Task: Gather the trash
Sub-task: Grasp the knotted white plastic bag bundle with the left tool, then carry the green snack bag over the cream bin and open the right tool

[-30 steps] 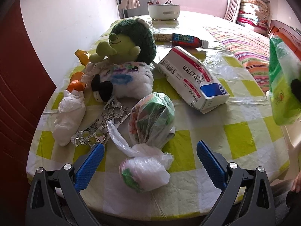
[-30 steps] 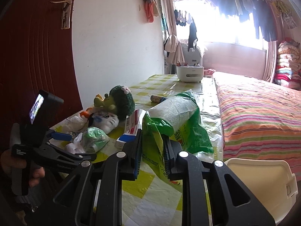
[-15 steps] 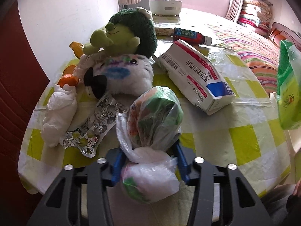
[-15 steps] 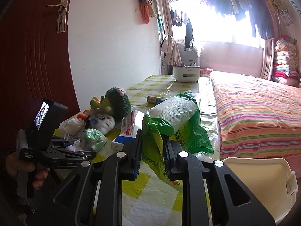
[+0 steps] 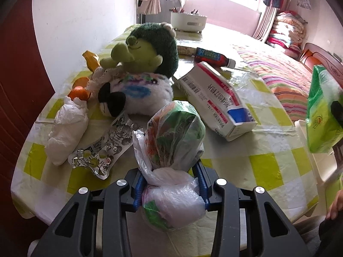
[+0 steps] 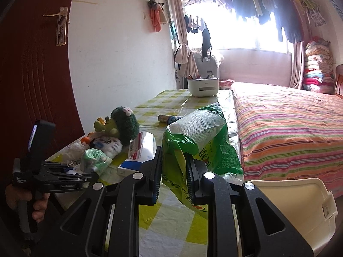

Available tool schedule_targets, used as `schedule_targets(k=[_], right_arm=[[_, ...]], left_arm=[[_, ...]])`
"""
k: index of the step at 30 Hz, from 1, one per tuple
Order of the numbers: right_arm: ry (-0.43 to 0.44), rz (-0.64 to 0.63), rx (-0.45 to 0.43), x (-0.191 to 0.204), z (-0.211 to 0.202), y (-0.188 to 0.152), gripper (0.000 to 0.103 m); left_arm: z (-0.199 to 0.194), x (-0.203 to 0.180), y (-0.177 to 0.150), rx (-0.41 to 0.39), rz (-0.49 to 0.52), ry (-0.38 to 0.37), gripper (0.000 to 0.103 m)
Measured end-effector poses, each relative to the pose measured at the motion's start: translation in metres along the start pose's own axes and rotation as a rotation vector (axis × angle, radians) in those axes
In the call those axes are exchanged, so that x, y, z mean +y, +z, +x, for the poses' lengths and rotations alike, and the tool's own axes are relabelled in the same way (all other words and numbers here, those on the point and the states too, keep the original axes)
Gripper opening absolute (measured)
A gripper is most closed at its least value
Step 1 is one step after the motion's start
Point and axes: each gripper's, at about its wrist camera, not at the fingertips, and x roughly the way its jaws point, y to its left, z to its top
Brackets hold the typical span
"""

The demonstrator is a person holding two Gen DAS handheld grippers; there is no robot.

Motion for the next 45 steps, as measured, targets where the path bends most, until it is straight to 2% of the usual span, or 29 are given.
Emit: schedule_targets(k=[11,23,29,40,45], right_arm=[[-0.073,0.059,-0.048,-0.026,-0.013,0.002,0.02],[-0.167,0.234,-0.07,-0.081,-0.03,-0.007,0.02],[-0.194,0.263,-0.074,-0.092,-0.036,-0.01,0.02],[-0.278,0.359,-0.092,-0.127,-0.057,-0.02,0.022],[-0.296,0.409,-0.077,-0.141,-0.058,-0.028,0.022]], left_arm=[[-0.023,-0.036,0.005,-0.071,0.069,-0.069,0.039],[-0.029,-0.112,0.017,-0.088,0.207,-0.234,0.039],[-0.03,-0.145,0.024,-0.087,0.255,-0.306,0.039],[-0.045,-0.203,0.036,-0.17,0.361,-0.363,0.039],[-0.044,-0.218,0.031,-0.171,0.386,-0.386,0.039]])
